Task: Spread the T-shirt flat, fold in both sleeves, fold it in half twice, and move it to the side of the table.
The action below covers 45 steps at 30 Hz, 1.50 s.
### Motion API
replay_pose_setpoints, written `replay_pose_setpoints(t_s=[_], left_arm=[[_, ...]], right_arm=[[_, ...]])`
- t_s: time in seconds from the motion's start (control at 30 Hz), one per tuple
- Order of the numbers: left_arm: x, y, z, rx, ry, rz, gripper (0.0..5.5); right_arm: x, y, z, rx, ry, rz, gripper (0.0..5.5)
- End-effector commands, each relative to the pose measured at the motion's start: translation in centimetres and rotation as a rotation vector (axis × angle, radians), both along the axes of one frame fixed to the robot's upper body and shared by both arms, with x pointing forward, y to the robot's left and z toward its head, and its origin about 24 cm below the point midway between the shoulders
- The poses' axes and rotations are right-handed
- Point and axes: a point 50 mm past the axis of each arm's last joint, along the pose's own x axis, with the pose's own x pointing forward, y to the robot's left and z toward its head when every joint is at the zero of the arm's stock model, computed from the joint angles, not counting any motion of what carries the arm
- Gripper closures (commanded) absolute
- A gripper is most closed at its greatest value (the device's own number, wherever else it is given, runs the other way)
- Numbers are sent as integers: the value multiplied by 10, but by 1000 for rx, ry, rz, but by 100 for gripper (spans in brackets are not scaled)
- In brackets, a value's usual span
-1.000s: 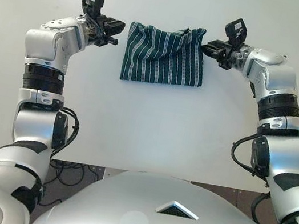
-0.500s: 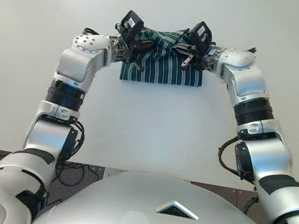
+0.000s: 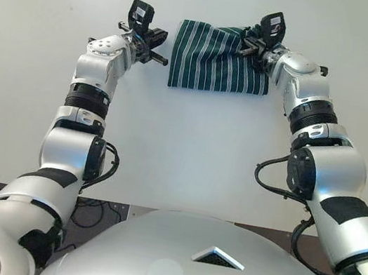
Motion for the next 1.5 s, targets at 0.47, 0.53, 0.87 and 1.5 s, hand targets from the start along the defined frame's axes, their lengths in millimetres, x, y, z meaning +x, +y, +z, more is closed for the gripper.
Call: replay_pose_setpoints(t_s=[0.47,0.53,0.87,1.5], left_arm=[[-44,-81,-3,49,43,-486,548],[-49,-74,-15,143,96,-499,548],[-70,-66,-38,206,215,-582,548],[-30,0,102,-232,-275,-79,548]], right_arm=[[-17,37,23,25,-60,506,550],[-20,34,14,-133,-66,564,550],[12,15,23,-358,-151,300,550],[-37,-87,-46,-410,224,-3,550]])
